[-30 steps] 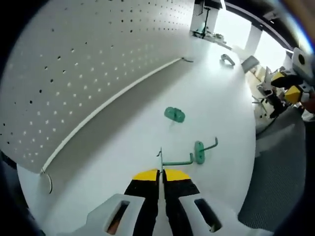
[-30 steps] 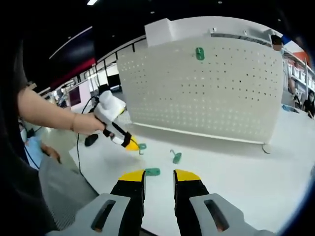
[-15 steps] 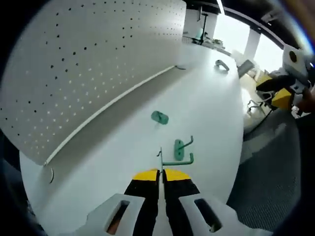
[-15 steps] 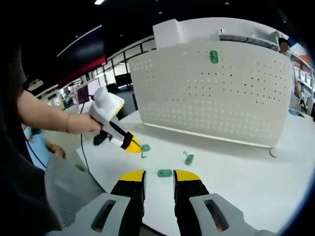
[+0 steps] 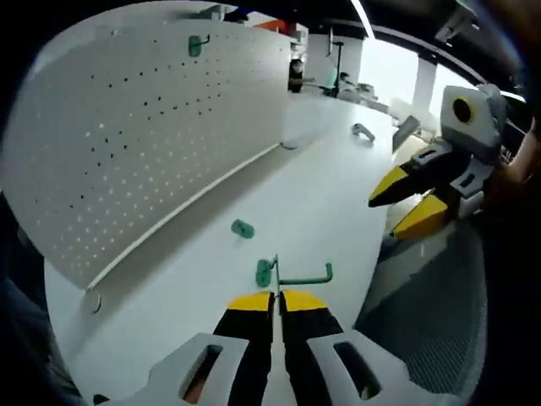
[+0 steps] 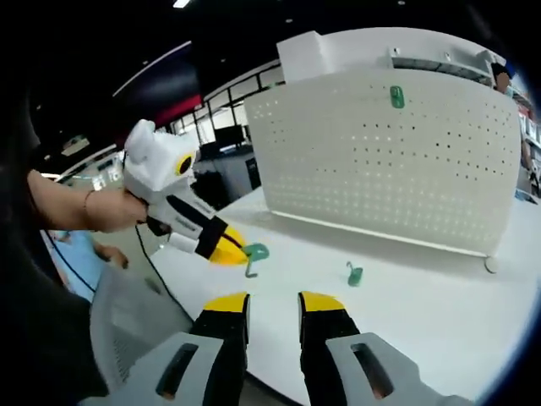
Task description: Insert the hook assembly into the mounting plate slot until the hook locks in place.
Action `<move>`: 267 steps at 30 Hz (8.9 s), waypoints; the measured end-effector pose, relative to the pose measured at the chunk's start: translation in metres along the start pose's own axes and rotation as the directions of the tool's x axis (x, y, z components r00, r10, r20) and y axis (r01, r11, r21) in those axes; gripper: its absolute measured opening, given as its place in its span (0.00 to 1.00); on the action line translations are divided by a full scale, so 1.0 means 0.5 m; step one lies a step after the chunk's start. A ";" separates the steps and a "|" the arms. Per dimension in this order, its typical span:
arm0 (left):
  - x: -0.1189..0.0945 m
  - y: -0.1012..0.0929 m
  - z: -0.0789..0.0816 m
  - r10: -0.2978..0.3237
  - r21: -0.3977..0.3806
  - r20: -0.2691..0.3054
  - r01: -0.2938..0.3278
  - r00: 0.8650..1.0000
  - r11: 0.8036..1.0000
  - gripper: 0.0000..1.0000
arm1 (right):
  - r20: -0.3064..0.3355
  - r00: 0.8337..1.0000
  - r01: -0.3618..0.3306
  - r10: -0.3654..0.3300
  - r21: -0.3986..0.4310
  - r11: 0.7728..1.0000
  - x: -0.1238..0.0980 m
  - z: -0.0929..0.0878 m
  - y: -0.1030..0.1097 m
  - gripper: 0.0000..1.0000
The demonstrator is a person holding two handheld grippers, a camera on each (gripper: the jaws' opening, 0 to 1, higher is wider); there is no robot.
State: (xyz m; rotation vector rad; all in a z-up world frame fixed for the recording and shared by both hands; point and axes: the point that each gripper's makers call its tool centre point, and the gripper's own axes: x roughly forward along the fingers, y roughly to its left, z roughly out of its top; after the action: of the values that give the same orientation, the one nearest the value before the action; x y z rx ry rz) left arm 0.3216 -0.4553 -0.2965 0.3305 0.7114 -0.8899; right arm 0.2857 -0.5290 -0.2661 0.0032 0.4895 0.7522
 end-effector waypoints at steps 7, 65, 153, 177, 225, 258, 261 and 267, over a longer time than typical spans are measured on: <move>-0.038 -0.038 0.018 0.011 0.008 0.044 -0.012 0.999 1.000 0.03 | 0.010 1.000 -0.029 0.029 0.009 1.000 -0.004 0.011 0.015 0.22; -0.073 -0.065 0.169 0.099 -0.266 0.413 0.016 0.905 0.964 0.02 | 0.247 0.967 -0.165 0.055 0.452 0.876 -0.002 0.148 0.012 0.17; -0.125 -0.046 0.183 0.120 -0.419 0.445 0.087 0.888 0.904 0.95 | 0.278 0.931 0.261 -0.238 -0.049 0.964 -0.023 0.268 -0.204 0.00; -0.105 -0.071 0.164 0.087 -0.428 0.426 0.116 0.900 0.896 0.98 | 0.378 0.844 0.410 -0.381 0.004 0.912 -0.020 0.367 -0.356 0.00; -0.078 -0.007 0.171 0.114 -0.448 0.395 0.083 0.912 0.890 0.93 | 0.552 0.694 0.537 -0.462 0.030 0.843 0.055 0.565 -0.536 0.00; -0.080 0.017 0.145 0.149 -0.480 0.367 0.050 0.918 0.876 0.91 | 0.589 0.618 0.569 -0.520 0.121 0.813 0.067 0.533 -0.563 0.00; -0.080 0.019 0.142 0.155 -0.486 0.364 0.046 0.918 0.873 0.91 | 0.603 0.617 0.569 -0.506 0.102 0.816 0.063 0.545 -0.554 0.00; -0.078 0.022 0.145 0.156 -0.490 0.367 0.048 0.917 0.870 0.91 | 0.602 0.622 0.566 -0.501 0.096 0.819 0.068 0.534 -0.562 0.00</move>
State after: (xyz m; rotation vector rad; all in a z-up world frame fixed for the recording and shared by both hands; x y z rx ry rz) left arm 0.3448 -0.4648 -0.2175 -0.2840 0.5204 -0.6607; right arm 0.6050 -0.6683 -0.0927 0.0005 -0.1840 0.1429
